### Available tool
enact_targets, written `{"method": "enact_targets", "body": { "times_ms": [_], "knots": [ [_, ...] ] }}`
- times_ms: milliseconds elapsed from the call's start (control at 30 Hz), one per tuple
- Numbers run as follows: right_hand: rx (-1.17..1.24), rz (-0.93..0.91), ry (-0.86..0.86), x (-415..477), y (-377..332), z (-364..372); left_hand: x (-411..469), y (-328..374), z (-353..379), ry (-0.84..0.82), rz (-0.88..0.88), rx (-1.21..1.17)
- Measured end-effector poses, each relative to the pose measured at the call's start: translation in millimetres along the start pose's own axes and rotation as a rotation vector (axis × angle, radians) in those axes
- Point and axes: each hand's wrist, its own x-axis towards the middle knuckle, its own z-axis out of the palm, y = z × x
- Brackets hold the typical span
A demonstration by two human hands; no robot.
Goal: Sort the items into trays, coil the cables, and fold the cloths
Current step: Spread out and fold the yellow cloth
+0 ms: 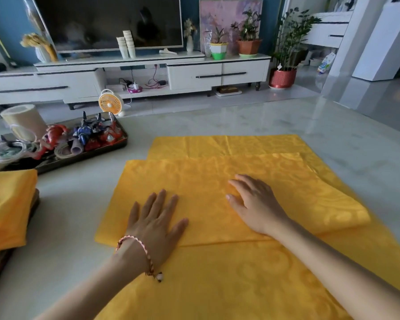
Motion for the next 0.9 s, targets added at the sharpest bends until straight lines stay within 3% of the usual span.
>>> {"method": "enact_targets", "body": {
  "times_ms": [267,400,533,667,900],
  "knots": [
    [0.006,-0.001,0.036,-3.0,-4.6,-1.2,-44.0,-78.8,-13.4,-0.067,-0.254,-0.050],
    [-0.171,0.015,0.075,-9.1,-14.5,-2.2,-53.4,-73.9,-23.0,-0.001,-0.397,-0.032],
    [-0.082,-0.174,0.139,-10.7,-54.5,-3.3,-49.4,-42.8,-34.9,0.228,-0.241,0.008],
    [0.119,-0.314,-0.029,-25.8,-93.1,3.2,-43.5,4.4,-16.4,0.095,-0.065,-0.063],
    [-0.033,-0.070,-0.241,-34.3,-41.2,5.7,-39.2,-4.0,2.6,-0.002,-0.196,-0.032]
  ]
}}
